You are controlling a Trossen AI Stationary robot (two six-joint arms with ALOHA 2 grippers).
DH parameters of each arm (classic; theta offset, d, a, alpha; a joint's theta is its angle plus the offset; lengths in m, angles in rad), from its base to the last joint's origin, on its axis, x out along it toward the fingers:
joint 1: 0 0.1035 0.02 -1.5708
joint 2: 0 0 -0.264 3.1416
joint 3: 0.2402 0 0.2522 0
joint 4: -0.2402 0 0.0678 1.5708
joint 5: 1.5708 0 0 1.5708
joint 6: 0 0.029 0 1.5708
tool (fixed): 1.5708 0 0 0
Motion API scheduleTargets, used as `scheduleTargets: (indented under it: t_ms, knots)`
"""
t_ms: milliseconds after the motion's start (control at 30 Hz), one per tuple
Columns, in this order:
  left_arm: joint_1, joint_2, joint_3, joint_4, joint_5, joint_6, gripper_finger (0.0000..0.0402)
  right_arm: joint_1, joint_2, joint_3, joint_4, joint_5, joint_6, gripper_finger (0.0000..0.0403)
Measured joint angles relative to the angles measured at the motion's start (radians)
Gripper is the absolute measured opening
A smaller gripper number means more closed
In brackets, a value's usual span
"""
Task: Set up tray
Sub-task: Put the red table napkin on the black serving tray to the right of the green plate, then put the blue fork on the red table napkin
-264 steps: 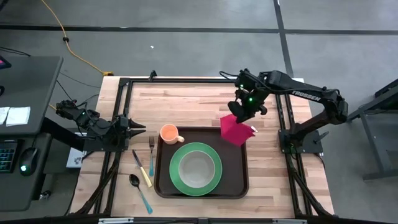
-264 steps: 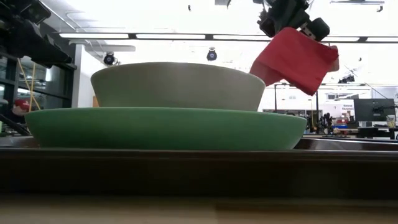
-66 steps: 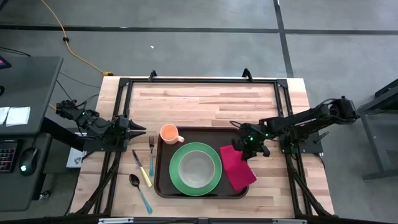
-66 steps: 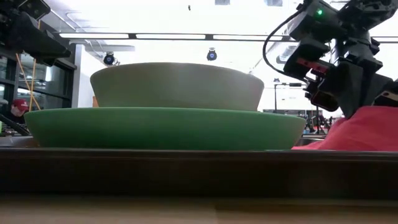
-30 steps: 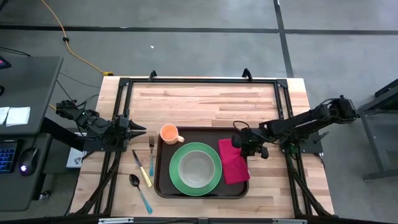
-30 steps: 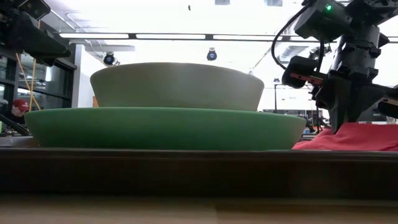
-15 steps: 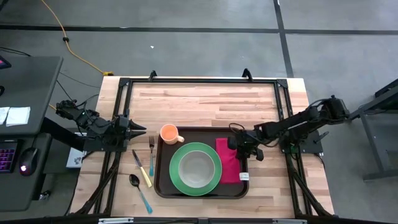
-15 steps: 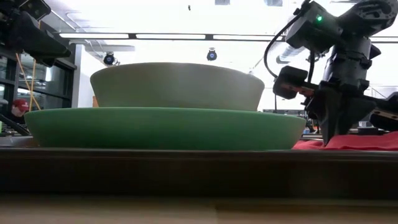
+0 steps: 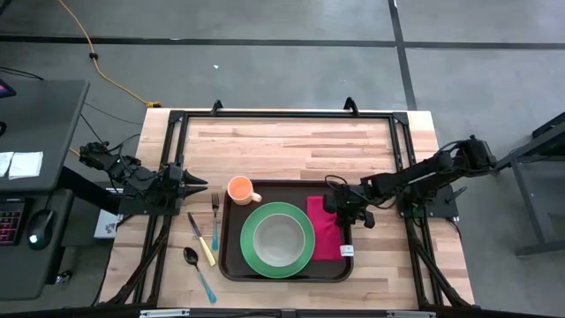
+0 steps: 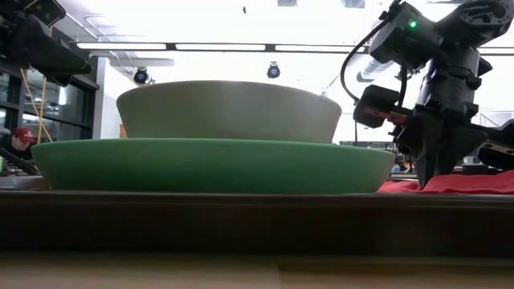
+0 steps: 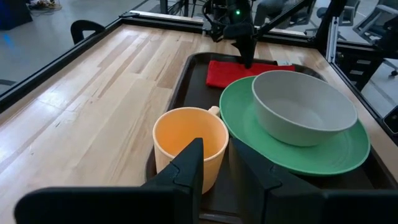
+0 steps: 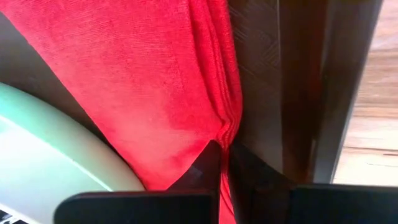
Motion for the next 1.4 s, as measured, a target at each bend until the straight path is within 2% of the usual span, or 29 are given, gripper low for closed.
scheduleTargets:
  t_ms: [300,633,833,1133,1400]
  knots:
    - [0.000,0.000,0.000,0.000,0.000,0.000,0.0108,0.000,0.000,0.000,0.003,-0.001,-0.003,0.0011]
    - [0.000,0.000,0.000,0.007,0.000,0.000,0.0108,0.000,0.000,0.000,0.034,-0.009,-0.024,0.0079]
    - [0.000,0.000,0.000,0.007,0.000,0.000,0.0108,0.000,0.000,0.000,0.031,-0.064,-0.036,0.0110]
    - [0.000,0.000,0.000,0.008,0.005,0.001,0.0108,0.000,0.000,0.000,0.030,-0.110,-0.024,0.0113]
    - [0.000,0.000,0.000,0.017,0.006,0.000,0.0108,0.000,-0.061,0.000,0.029,-0.088,-0.006,0.0114]
